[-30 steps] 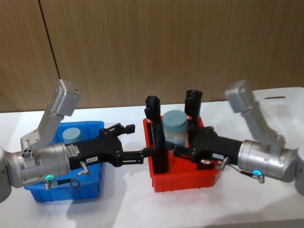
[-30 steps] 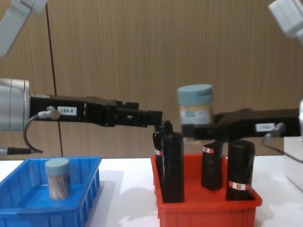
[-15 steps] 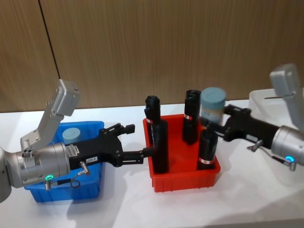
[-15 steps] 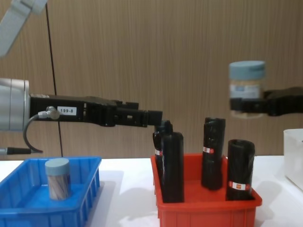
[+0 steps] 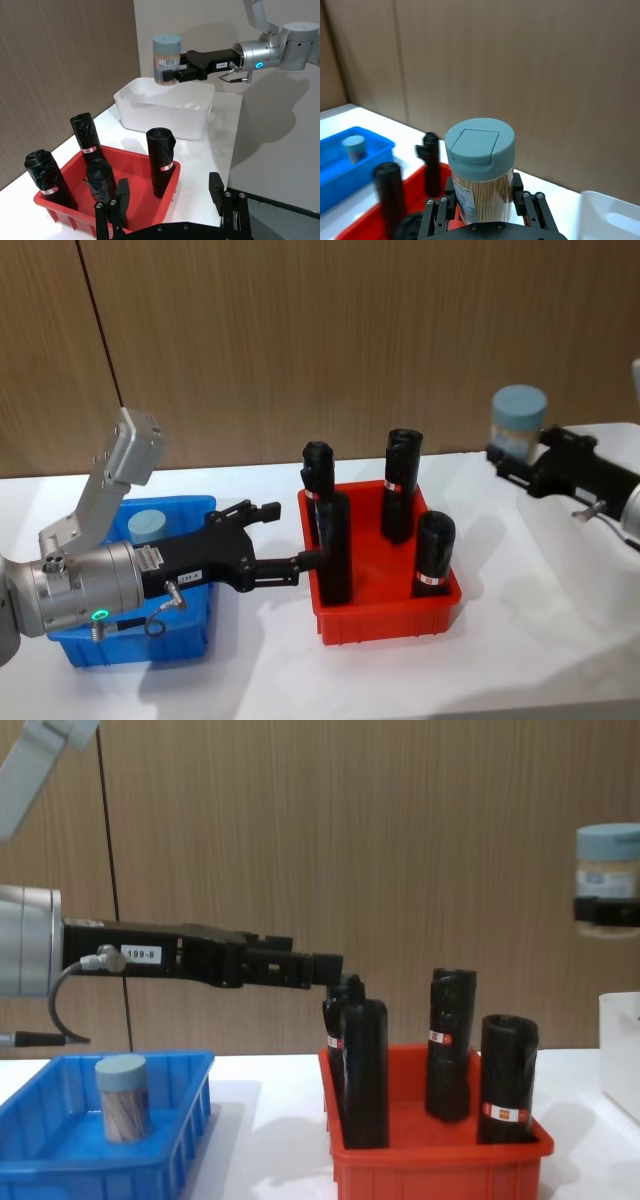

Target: Pick the cotton swabs from the blue box and place them into the white box.

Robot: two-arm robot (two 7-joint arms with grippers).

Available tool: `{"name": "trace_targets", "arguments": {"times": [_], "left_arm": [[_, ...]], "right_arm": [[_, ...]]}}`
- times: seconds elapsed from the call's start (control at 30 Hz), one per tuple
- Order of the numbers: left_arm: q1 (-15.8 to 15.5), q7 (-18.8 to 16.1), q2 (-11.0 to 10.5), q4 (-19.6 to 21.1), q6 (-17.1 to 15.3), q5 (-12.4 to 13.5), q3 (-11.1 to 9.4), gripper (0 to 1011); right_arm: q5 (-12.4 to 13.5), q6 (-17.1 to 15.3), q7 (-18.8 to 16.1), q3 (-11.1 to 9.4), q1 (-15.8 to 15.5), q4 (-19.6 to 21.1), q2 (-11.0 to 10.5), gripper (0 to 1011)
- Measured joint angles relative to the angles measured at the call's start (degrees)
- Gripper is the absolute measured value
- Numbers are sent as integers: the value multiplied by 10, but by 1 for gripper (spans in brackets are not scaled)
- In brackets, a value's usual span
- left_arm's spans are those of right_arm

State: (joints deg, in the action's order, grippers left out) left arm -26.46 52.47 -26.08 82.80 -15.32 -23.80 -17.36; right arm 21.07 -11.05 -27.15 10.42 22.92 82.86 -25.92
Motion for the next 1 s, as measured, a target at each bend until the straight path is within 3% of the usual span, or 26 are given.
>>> {"name": "trace_targets", "arguments": {"times": [0.57, 1.0], "left_arm": [[0, 0, 0, 0, 0, 0, 0, 1004], [0, 0, 0, 0, 0, 0, 0, 1004]], "right_arm": [[-17, -8, 104, -21, 35, -78, -5, 636], [-38, -35, 137, -27, 74, -168, -2, 636]]}}
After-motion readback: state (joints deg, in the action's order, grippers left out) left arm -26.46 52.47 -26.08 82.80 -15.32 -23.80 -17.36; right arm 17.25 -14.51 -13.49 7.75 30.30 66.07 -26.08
